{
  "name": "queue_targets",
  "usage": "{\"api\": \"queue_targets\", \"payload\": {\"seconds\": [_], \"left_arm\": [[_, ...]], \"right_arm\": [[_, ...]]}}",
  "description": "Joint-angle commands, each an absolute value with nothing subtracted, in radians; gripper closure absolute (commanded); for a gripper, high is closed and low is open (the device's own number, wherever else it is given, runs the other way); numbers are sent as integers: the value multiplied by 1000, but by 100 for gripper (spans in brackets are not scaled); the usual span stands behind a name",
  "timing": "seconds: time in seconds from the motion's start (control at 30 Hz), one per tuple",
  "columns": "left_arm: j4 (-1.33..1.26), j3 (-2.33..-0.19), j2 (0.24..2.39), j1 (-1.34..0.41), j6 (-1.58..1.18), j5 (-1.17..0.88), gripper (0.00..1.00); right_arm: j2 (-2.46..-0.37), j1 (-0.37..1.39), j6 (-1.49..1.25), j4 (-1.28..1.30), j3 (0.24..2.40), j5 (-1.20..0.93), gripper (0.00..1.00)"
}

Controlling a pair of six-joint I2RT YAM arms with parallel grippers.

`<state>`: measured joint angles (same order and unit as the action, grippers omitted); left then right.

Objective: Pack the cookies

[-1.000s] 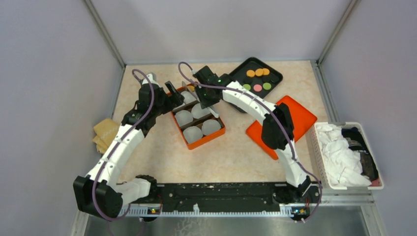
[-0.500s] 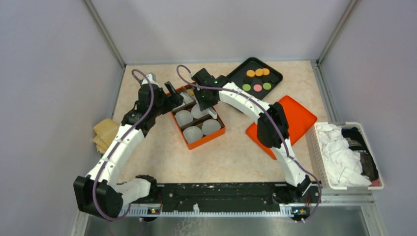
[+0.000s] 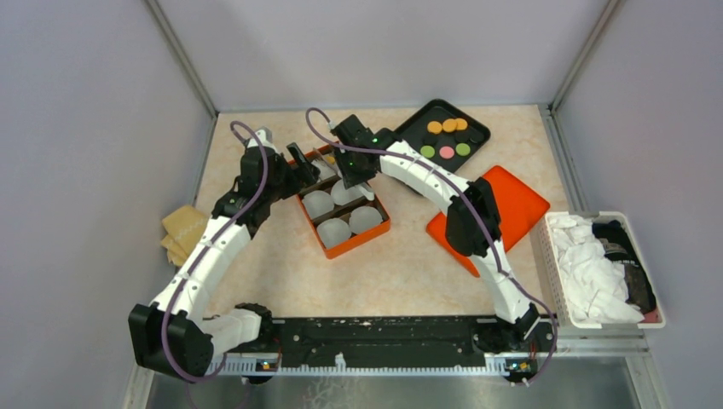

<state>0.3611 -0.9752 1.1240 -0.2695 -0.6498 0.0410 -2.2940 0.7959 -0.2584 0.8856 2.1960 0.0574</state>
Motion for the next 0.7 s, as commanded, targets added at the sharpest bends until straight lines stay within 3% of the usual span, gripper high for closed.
{"api": "queue_targets", "payload": {"seconds": [0.0, 0.23, 0.3, 0.5, 0.57, 0.67], "left_arm": [[305, -963, 1118, -265, -633, 18, 6], [295, -960, 1117, -265, -630, 7, 6], [292, -957, 1118, -265, -631, 5, 6], [280, -950, 1116, -265, -630, -26, 6], [278, -947, 1113, -265, -629, -30, 6], [271, -943, 1109, -265, -627, -35, 6]], "right_arm": [[-2287, 806, -270, 826, 2258, 59, 74], [-2289, 805, -272, 818, 2259, 64, 73], [-2289, 805, -275, 817, 2261, 65, 67], [-2291, 805, -276, 811, 2266, 67, 66], [-2295, 805, -279, 811, 2270, 69, 61], [-2297, 805, -282, 809, 2269, 66, 60]]}}
